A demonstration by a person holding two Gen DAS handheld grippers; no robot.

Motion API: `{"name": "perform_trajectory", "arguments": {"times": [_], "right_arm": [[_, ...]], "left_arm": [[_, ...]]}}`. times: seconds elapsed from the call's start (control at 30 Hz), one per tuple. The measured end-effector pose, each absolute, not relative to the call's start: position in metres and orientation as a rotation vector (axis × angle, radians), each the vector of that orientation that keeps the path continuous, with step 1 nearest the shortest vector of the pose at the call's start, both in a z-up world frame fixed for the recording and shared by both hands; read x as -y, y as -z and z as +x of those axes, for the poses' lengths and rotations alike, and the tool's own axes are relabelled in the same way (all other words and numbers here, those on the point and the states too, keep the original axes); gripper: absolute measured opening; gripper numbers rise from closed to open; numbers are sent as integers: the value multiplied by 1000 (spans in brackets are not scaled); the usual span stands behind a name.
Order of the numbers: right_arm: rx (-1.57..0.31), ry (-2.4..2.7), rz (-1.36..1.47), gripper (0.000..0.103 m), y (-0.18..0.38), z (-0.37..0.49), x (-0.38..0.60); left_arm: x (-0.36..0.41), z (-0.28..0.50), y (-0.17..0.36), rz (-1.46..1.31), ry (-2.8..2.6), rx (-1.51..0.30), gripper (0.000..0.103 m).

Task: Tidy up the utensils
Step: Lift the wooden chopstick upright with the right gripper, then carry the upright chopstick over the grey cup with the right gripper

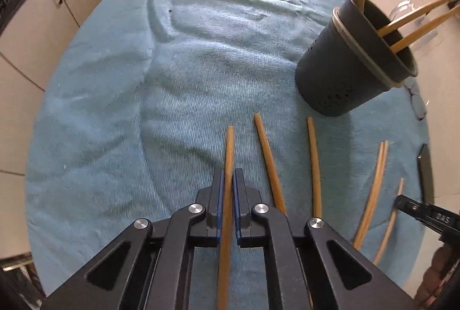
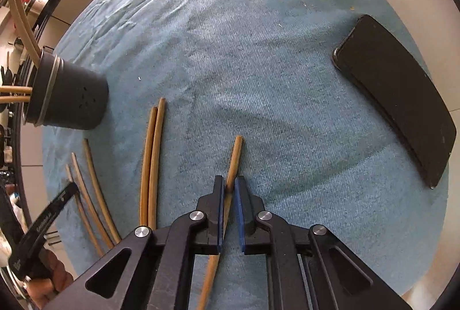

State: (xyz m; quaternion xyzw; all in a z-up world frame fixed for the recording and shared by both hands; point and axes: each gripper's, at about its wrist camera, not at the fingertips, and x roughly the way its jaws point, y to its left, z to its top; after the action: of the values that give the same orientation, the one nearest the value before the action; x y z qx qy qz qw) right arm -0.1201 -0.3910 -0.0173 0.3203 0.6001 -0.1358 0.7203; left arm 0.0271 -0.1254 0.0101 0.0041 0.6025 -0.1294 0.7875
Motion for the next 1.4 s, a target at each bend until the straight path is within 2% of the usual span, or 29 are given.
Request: {"name": "perform_trajectory", "arguments": {"times": [0.2,0.6,0.9,1.4], "right_arm": [[-1243,260,713,6,-6,-127,385],[-978,122,500,6,-92,-158,338],[-834,100,423,6,-136,-183,329],[-802,122,440,6,-143,-200,342]], "left_arm": [[107,1,-52,-65,336,-1183,5],[90,-38,-144,-111,375,-956,5],[91,-65,-161,-110,375,-905,5],[90,-79,-172,-106,380,-873,5]]}}
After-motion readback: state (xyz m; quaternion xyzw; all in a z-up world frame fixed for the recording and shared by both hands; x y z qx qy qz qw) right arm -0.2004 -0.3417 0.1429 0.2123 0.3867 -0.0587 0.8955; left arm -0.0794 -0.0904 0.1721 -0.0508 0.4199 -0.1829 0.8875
